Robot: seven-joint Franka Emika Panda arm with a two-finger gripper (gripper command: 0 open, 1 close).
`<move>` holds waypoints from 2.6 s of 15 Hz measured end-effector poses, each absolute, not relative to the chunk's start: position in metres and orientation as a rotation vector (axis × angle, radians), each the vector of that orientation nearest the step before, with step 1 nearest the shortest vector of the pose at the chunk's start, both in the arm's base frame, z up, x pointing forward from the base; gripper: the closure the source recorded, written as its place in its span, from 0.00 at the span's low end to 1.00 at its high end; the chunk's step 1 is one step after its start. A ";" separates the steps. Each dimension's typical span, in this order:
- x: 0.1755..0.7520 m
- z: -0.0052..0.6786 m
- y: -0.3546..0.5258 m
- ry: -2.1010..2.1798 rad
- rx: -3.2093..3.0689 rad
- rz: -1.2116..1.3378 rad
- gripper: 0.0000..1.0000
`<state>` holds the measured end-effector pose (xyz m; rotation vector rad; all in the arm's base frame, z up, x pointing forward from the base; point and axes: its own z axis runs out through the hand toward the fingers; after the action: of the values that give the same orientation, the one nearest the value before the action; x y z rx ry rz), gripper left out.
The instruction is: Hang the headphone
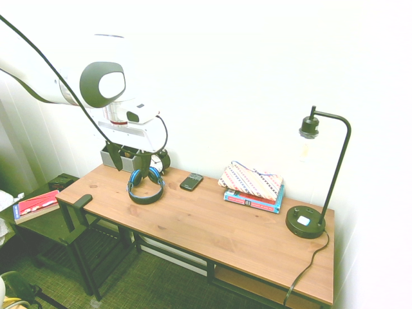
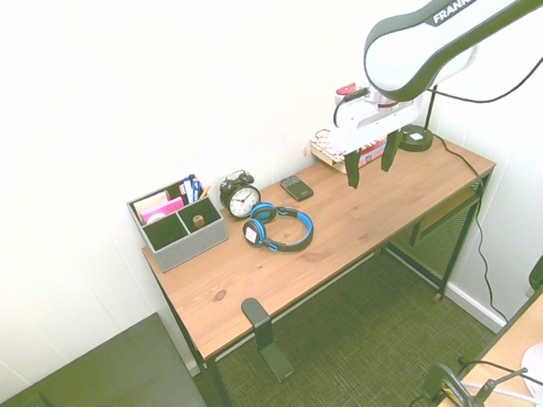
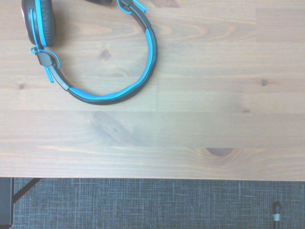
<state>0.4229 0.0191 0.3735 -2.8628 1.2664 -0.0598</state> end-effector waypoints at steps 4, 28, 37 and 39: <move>0.430 0.358 0.029 1.431 -2.777 -0.027 0.00; 0.548 0.163 0.057 1.880 -2.408 -0.077 1.00; 0.543 0.156 0.068 1.878 -2.418 -0.060 1.00; 0.542 0.156 0.068 1.871 -2.417 -0.070 1.00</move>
<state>0.5424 0.0683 0.1564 -2.4166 1.8707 -0.0698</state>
